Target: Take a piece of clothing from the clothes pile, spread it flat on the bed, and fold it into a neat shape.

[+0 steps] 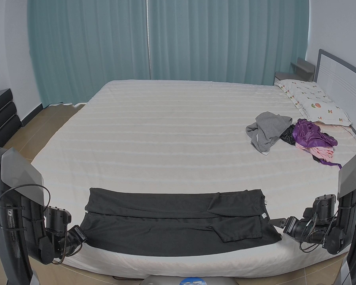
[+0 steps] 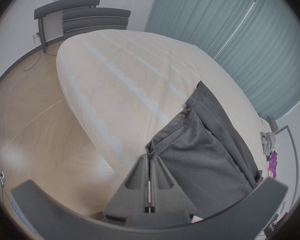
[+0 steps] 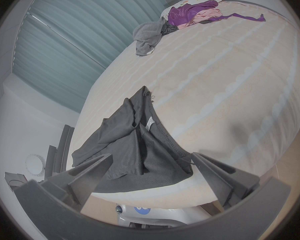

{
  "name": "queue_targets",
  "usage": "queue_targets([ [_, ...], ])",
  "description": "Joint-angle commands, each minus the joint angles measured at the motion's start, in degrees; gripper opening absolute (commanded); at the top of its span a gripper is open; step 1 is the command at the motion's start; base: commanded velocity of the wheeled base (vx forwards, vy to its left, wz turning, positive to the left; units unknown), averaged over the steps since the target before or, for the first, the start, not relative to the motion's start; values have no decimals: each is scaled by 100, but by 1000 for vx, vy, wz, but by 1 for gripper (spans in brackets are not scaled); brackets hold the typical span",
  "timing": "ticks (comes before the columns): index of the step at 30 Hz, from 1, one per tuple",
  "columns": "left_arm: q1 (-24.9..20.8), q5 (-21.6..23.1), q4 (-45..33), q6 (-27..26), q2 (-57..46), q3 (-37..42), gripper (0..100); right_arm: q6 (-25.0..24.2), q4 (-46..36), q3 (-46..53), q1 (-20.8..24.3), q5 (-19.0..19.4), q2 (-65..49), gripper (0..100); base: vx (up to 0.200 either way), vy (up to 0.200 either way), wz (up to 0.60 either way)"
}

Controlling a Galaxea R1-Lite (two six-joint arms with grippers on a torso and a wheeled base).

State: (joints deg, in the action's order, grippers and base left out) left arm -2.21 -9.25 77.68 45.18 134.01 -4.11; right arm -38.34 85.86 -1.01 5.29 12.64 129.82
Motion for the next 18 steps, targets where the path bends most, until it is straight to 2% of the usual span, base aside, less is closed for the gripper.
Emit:
queue_targets([
  [1,10,-6,257,-27,90,244,0,72,-34,101,42,1,17,100,0,0,0],
  [14,98,-59,511,-229,354,358,0,283,-263,101,121,-183,70,100,0,0,0],
  [18,98,-6,722,-220,415,393,0,283,-157,84,350,-315,404,100,0,0,0],
])
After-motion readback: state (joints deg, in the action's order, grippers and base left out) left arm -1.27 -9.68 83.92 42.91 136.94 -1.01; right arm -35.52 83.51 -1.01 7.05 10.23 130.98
